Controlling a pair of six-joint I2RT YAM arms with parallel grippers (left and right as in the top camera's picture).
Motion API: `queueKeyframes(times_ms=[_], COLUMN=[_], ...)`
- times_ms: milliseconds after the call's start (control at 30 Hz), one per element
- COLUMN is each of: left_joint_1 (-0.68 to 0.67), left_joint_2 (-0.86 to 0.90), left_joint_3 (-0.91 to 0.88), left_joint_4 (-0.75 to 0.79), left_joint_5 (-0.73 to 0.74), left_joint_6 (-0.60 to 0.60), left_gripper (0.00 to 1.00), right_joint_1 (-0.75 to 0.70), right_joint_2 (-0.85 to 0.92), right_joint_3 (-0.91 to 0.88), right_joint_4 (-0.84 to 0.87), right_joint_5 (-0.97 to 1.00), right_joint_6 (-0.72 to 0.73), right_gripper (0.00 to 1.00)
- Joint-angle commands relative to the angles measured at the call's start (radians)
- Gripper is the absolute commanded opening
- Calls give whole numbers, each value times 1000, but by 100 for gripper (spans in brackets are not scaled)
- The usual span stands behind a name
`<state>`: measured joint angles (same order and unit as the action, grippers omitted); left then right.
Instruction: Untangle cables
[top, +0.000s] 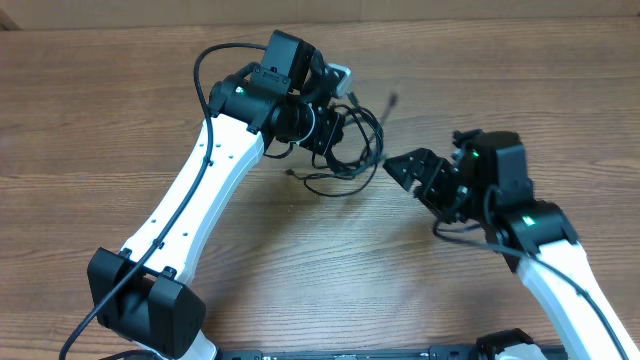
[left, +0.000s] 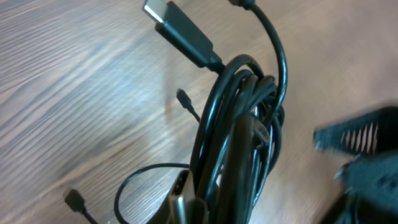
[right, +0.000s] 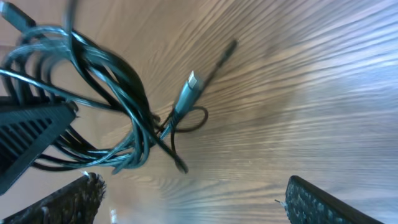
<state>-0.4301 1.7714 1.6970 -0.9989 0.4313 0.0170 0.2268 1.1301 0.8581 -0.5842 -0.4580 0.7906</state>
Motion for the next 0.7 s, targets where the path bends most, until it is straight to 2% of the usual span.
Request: queueKeyframes(times_ms=[0,67,133,433,533,667], left_joint_1=[-5,-7,-16,-109,-136,-140], left_joint_2=[0,0,0,0,0,0], left_joint_3=[6,6,6,6,6,6], left_joint_4=[-23,-48,-73,-177,-159,-123], left_joint_5=[174,235,296,327,291,249], left_joint_6=[307,383,465,694,705,701], left_gripper=[4,4,4,4,4,4], right_joint_1=[-4,-3,-3,-3,-3,-3], right_joint_2=[-123,-167,-198,-226,-226,-226], right_joint_3=[8,8,8,8,8,8], right_joint_4=[-79,-115,-124,-126,-126,-129], right_joint_5=[137,163,162,85,65,64], right_joint_6=[-65,-62,-63,-63,-90,-93], right_gripper=[92,93,100,98,90,88])
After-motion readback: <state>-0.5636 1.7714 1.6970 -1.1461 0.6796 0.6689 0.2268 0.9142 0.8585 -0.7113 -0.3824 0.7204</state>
